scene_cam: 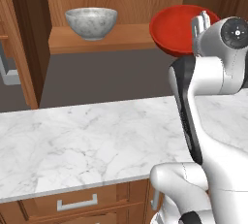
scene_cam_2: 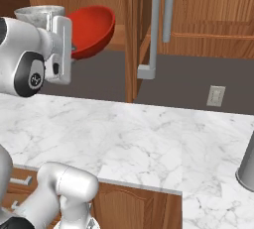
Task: Open the cabinet. Pick the bowls from the counter and place them in the cabinet. Then close the cabinet.
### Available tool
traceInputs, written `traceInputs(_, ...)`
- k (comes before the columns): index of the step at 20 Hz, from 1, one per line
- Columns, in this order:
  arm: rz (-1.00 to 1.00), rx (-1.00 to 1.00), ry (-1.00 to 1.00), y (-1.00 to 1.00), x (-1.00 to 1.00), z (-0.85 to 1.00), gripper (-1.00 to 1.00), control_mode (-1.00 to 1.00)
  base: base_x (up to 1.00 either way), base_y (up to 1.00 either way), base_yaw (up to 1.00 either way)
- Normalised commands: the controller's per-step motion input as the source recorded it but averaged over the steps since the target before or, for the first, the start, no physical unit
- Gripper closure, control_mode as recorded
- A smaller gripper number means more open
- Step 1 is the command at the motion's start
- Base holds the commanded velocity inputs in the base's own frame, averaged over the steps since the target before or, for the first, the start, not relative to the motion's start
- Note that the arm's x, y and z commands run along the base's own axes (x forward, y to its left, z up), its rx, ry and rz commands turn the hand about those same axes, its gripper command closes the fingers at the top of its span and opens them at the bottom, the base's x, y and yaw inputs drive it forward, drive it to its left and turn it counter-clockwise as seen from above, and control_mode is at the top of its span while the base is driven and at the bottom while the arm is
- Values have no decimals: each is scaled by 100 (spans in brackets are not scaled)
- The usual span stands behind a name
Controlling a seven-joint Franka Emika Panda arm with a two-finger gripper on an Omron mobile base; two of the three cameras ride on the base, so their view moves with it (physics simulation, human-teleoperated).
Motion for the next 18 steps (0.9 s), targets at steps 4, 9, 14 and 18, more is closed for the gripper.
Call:
traceInputs(4, 10, 22, 0, 0, 25, 15, 100, -100, 0, 0, 0)
traceInputs(9, 6, 12, 0, 0, 34, 4, 100, -100, 0, 0, 0)
traceInputs(14, 1, 0, 0, 0, 29, 4, 100, -100, 0, 0, 0)
traceInputs(18, 0, 0, 0, 0, 48, 0, 100, -100, 0, 0, 0)
